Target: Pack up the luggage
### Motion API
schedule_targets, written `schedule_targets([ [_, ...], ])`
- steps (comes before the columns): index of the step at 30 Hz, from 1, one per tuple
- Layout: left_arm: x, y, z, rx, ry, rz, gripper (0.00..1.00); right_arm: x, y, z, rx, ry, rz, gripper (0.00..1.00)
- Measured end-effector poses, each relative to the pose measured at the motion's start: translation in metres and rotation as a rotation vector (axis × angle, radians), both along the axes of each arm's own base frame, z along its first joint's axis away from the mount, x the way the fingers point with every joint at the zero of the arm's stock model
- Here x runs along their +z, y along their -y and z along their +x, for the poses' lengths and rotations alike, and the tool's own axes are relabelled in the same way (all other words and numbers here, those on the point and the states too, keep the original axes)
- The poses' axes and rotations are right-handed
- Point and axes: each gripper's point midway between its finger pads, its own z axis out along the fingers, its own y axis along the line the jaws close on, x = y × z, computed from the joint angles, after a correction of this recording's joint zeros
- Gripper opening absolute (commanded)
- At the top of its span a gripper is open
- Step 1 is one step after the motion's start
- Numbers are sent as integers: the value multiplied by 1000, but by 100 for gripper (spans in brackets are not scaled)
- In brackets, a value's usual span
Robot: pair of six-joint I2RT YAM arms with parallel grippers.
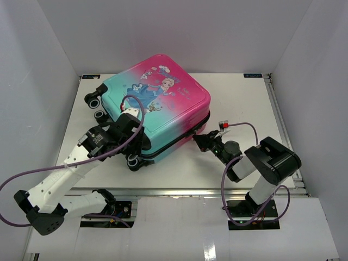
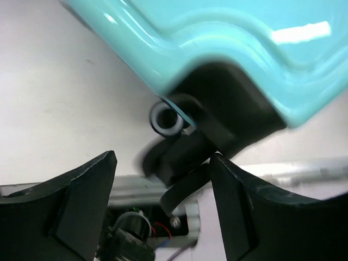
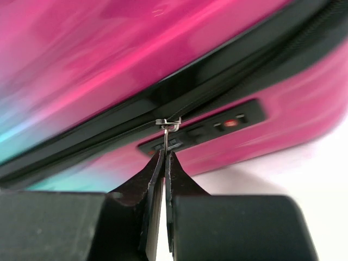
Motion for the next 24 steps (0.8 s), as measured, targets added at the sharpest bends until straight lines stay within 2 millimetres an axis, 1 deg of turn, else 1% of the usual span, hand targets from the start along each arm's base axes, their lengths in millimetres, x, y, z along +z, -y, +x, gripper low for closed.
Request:
schedule_targets([
  [1, 10, -7, 5, 35, 30, 12, 84, 0, -6, -6, 14, 7, -9, 8],
  [3, 44, -17, 24, 126, 146, -22, 85, -2, -12, -14, 28, 16, -28, 8],
  [5, 76, -18, 39, 178, 253, -77, 85, -2, -13, -16, 24, 27, -48, 8],
  [6, 83, -17, 42, 181, 282, -98, 85, -2, -13, -16, 19, 31, -59, 8],
  [7, 84, -17, 42, 180, 293, -107, 84, -3, -13, -16, 15, 33, -67, 8],
  [9, 80, -14, 42, 164, 303, -120, 83, -3, -12, -14, 6, 35, -90, 8],
  [11, 61, -9, 38, 119, 267, -121, 82, -4, -10, -8, -3, 31, -119, 8],
  [14, 32, 5, 28, 23, 185, -134, 82, -5, -7, 1, -9, 15, -152, 8],
  [16, 21, 12, 23, -22, 151, -146, 84, -6, -5, 3, 2, 5, -167, 8],
  [18, 17, 17, 21, -60, 145, -163, 84, -7, -4, 4, 15, -1, -174, 8],
  [21, 11, 18, 11, -114, 127, -168, 83, -6, -1, 5, 31, -8, -175, 8],
  [24, 7, 21, 6, -159, 102, -163, 81, -6, -1, 4, 47, -13, -175, 8],
])
